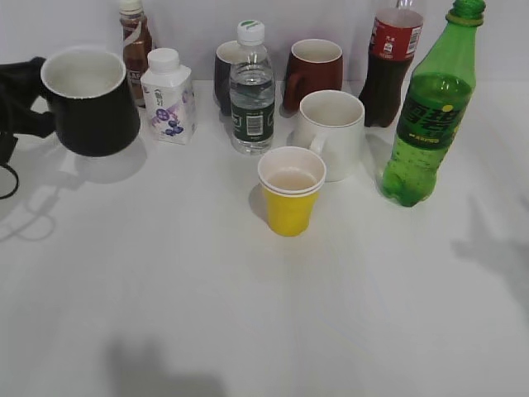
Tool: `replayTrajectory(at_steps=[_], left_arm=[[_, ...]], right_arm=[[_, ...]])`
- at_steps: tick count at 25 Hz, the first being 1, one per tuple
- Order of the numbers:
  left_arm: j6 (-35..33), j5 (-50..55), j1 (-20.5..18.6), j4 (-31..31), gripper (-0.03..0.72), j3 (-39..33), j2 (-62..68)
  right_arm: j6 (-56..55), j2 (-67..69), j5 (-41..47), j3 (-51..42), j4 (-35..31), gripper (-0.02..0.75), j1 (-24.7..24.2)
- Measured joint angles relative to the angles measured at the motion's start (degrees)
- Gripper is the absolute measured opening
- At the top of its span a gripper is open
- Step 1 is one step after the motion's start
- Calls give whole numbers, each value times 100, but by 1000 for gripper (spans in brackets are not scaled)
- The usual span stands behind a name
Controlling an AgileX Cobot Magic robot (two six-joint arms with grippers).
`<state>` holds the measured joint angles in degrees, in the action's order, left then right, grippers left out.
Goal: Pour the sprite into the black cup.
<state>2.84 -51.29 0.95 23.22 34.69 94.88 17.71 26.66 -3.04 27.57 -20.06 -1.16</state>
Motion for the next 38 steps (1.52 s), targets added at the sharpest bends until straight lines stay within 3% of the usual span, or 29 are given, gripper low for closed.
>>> replayTrajectory(at_steps=[3, 5, 10, 13, 18, 21, 26, 38], left_arm=[[49, -67, 0, 10, 54, 0, -126], [92, -68, 0, 69, 54, 0, -169], [136, -61, 0, 224, 54, 0, -169], [155, -61, 0, 230, 54, 0, -169], [175, -61, 0, 235, 54, 0, -175], [208, -51, 0, 318, 54, 0, -227], [292, -66, 0, 668, 54, 0, -418], [920, 397, 151, 1381, 54, -4, -725]], right_arm=[[-322, 662, -686, -49, 126, 493, 0], [-1029, 1035, -1073, -261, 561, 493, 0], [-4059, 1721, -2540, -1359, 3486, 491, 0], [-4725, 2291, -2921, -1831, 4479, 491, 0], [-4538, 3574, -4027, -1858, 5029, 492, 0], [-4469, 4322, -4481, -1581, 5347, 545, 0], [-4445, 5347, -4804, -994, 5833, 647, 0], [-4919, 6872, -4973, 688, 7083, 659, 0]])
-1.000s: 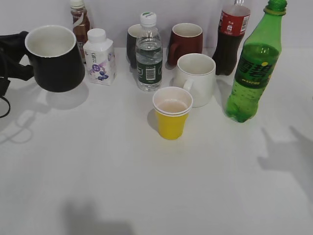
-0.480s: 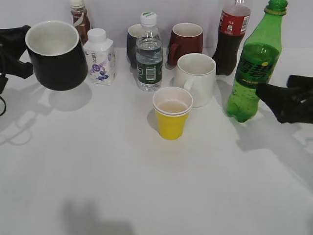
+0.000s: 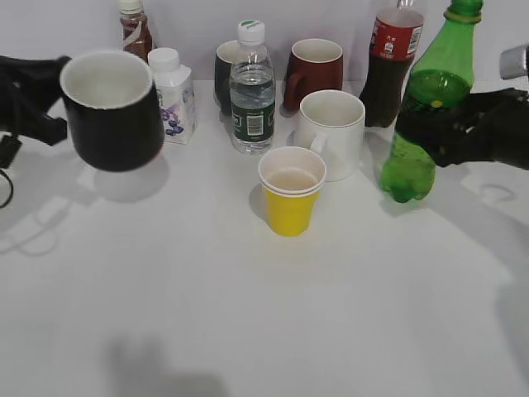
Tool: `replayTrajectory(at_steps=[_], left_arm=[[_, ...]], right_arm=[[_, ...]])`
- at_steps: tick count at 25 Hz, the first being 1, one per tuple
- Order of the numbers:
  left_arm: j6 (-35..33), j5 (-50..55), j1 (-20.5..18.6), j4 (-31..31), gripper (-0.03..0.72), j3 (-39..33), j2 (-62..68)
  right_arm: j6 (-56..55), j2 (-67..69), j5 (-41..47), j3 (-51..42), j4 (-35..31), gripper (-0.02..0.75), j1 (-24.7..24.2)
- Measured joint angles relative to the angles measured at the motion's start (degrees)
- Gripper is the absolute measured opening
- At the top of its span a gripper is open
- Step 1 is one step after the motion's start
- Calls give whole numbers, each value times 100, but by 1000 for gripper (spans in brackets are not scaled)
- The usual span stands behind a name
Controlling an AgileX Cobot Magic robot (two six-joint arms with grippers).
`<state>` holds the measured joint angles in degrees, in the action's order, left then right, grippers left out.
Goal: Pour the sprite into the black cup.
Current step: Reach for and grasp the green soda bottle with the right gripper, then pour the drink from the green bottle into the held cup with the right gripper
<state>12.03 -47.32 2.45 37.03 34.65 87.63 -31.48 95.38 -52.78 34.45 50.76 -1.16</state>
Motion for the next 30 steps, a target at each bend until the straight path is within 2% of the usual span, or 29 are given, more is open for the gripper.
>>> replayTrajectory(at_steps=[3, 5, 7, 8, 12, 20, 26, 30], left_arm=[[82, 621, 353, 26, 54, 0, -83], [92, 1029, 677, 33, 54, 0, -137], [103, 1283, 978, 33, 54, 0, -187], [103, 1376, 1134, 33, 54, 0, -199], [115, 1631, 1640, -220, 54, 0, -296], [121, 2650, 2283, -822, 54, 103, -796], [121, 3544, 2772, -943, 54, 519, -877], [121, 3901, 3015, -943, 54, 724, -877]], right_arm=[[-212, 227, 8, 358, 210, 644, 112], [-239, 292, 80, 471, 215, 566, 252], [-239, 298, 170, 535, 215, 425, 433], [-239, 304, 197, 560, 215, 414, 512], [-239, 187, 485, 591, 268, 414, 907], [711, -1077, 3528, 977, 331, 414, 2220], [1736, -1345, 5278, 1679, 283, 414, 3300], [2272, -1345, 5943, 1953, 416, 414, 3756]])
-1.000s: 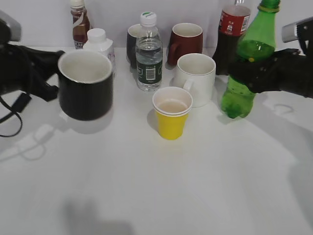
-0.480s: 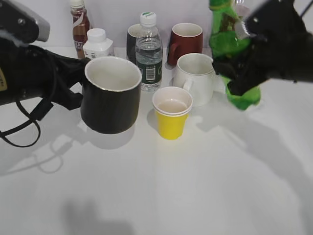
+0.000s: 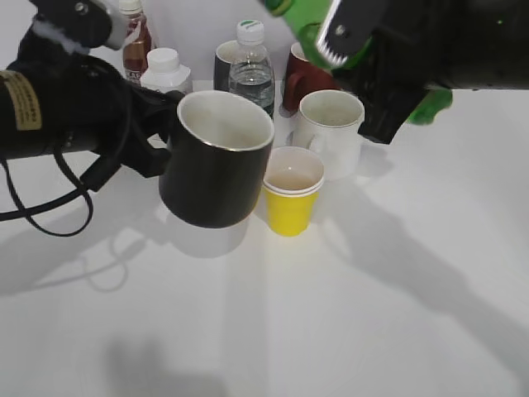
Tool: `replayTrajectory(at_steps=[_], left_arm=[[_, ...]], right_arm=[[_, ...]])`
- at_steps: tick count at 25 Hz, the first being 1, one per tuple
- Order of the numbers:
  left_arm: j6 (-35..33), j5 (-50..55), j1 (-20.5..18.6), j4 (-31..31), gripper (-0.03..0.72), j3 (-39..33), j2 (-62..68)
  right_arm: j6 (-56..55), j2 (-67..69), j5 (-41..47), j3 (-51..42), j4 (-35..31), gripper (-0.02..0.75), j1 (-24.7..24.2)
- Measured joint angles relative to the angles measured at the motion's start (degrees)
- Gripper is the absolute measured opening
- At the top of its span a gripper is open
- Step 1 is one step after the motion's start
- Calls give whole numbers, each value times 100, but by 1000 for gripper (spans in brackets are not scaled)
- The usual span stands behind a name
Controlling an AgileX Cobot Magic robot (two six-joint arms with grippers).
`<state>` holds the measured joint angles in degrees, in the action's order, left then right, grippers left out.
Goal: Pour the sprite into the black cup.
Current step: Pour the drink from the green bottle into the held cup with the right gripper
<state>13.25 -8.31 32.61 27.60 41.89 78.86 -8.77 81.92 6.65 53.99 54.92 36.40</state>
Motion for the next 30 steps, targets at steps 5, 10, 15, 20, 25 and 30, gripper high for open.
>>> replayTrajectory(at_steps=[5, 10, 15, 20, 25, 30], left_arm=[[0, 289, 171, -87, 54, 111, -18], [0, 359, 304, -233, 54, 137, -125], [0, 432, 319, -250, 54, 142, -252], [0, 444, 319, -255, 54, 142, -288], [0, 444, 319, -255, 54, 142, -288], [0, 461, 406, -255, 54, 142, -288]], right_arm=[[111, 0, 617, 53, 948, 414, 389], [135, 0, 904, 53, 1544, 414, 536], [135, 0, 912, 53, 2321, 414, 547], [141, 0, 843, 53, 2905, 414, 547], [148, 0, 842, 53, 3349, 414, 547], [148, 0, 846, 53, 3520, 414, 547]])
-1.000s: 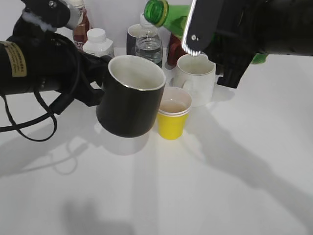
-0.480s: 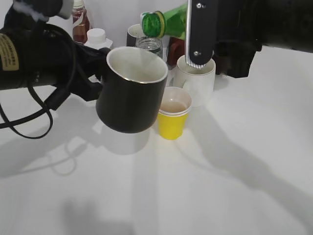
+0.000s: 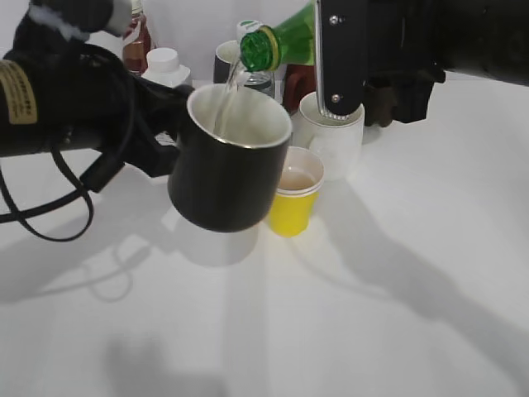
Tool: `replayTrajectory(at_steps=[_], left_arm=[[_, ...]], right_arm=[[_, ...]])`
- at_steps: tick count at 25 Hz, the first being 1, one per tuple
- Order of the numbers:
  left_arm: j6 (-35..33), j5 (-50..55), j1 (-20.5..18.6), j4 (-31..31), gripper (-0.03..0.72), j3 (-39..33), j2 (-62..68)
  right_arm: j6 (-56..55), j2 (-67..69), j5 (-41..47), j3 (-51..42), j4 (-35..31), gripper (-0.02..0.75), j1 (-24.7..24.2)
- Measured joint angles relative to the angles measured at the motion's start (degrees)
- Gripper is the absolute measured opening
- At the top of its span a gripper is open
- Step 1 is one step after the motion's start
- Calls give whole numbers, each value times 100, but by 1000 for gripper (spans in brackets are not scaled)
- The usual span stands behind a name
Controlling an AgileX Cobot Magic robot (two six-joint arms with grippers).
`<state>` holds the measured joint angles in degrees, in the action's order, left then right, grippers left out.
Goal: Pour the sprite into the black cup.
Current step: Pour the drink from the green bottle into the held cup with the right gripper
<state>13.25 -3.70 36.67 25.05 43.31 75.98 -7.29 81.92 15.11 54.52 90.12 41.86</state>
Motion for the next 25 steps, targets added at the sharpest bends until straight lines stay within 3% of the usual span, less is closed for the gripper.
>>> replayTrajectory(at_steps=[25], left_arm=[[0, 102, 134, 0, 54, 0, 0]], right_arm=[[24, 0, 193, 0, 1101, 414, 0]])
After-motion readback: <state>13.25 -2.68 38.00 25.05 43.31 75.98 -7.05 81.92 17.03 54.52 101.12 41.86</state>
